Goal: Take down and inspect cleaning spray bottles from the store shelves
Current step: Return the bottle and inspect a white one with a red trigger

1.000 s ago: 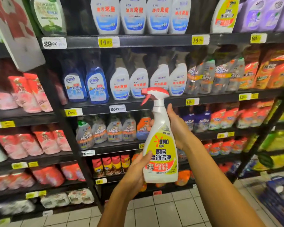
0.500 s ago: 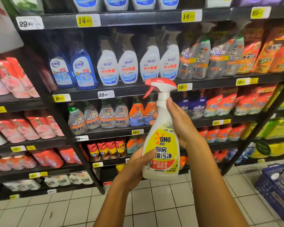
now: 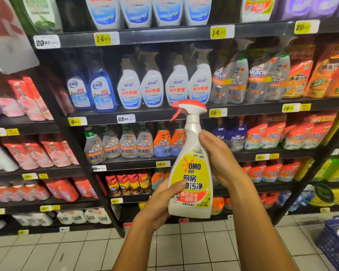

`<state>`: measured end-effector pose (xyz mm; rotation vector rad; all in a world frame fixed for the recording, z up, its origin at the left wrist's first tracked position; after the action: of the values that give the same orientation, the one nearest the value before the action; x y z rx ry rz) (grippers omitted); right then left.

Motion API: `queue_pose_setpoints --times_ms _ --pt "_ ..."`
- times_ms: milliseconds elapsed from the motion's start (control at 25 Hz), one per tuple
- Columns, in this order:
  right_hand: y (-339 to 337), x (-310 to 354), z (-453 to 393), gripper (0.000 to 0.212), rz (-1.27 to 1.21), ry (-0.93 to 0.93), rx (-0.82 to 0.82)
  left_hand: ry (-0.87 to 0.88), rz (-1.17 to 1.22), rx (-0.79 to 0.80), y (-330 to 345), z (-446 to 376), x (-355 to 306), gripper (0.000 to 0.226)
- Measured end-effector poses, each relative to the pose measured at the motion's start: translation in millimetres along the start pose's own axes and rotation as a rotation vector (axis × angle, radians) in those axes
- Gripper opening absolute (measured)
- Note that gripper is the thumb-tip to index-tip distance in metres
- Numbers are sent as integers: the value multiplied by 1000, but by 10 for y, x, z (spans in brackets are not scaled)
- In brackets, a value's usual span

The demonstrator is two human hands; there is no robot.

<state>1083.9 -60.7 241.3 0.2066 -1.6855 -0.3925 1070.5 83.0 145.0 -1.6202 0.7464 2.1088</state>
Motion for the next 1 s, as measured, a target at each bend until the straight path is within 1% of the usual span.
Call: queue_pose_setpoints --times_ms 160,240,320,360,480,560,680,800,880,920,1000 --pt "-50 35 52 29 30 2 100 23 49 -52 106 -35 -35 67" --pt "-83 28 62 33 9 -4 123 50 83 -65 134 -29 -46 73" --pt "-91 28 73 35 -16 -9 127 40 130 -82 142 -3 -49 79" --pt "-95 24 71 35 -25 -14 131 25 161 -92 140 -7 -44 78" --pt "-117 -13 70 32 -50 0 129 -9 248 -100 184 4 -12 63" --pt "-118 -20 69 32 -63 -3 127 2 257 -106 205 -17 -17 63" --pt "-135 -50 62 39 -91 -32 65 27 202 -134 194 -8 -82 67" --pt "-169 -116 14 33 -69 -76 -36 60 50 -171 132 65 -237 63" --pt "-106 -234 -39 24 -72 -58 -46 128 -71 -185 110 95 -368 55" --pt "-47 -315 -62 23 -95 -30 -34 151 -110 -198 104 102 -411 51" --pt "46 -462 -94 33 -192 22 -29 166 -160 -223 100 119 -444 46"
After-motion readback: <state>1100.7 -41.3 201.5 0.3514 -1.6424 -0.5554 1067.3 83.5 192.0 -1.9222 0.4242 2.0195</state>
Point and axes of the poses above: each hand's wrist, its own z-axis away from the middle knuckle, its own y-axis out of the palm, x = y × z, the point moved 8 cm from there along -z, towards the middle knuckle, and after that the axes turned 11 degrees about -z, right-handed, at the moved point
